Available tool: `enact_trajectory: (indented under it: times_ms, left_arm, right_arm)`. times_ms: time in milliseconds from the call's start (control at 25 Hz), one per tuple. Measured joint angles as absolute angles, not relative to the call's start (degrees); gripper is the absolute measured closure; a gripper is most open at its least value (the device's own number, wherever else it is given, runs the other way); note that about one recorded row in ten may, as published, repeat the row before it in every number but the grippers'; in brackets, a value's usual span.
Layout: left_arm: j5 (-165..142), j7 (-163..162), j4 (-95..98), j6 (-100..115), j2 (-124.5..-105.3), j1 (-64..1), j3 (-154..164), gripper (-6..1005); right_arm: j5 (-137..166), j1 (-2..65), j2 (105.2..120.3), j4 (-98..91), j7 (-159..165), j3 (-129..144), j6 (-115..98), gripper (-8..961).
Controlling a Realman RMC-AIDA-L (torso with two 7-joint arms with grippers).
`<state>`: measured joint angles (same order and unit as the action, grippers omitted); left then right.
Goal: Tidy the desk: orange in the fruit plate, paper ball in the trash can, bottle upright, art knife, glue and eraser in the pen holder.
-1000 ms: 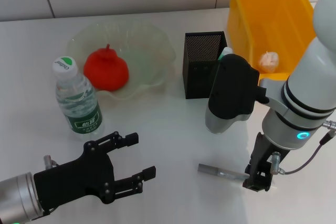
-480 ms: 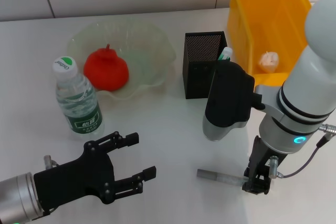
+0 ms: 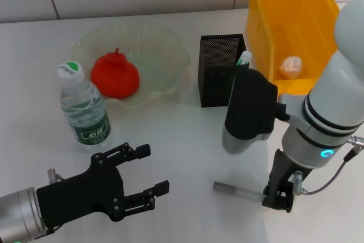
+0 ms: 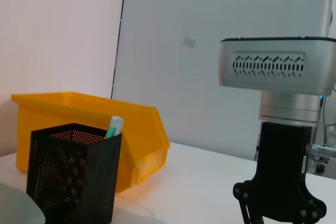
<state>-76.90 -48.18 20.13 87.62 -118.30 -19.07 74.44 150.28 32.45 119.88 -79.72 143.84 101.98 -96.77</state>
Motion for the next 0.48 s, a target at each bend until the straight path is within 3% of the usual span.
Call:
enact_trajectory:
  times_ms: [480]
  left_arm:
    - [-76.79, -48.93, 20.42, 87.76, -118.38, -19.07, 74.44, 206]
  right_arm:
    - [148.09, 31.89, 119.34, -93.98, 136.38, 78.47, -105.69, 814]
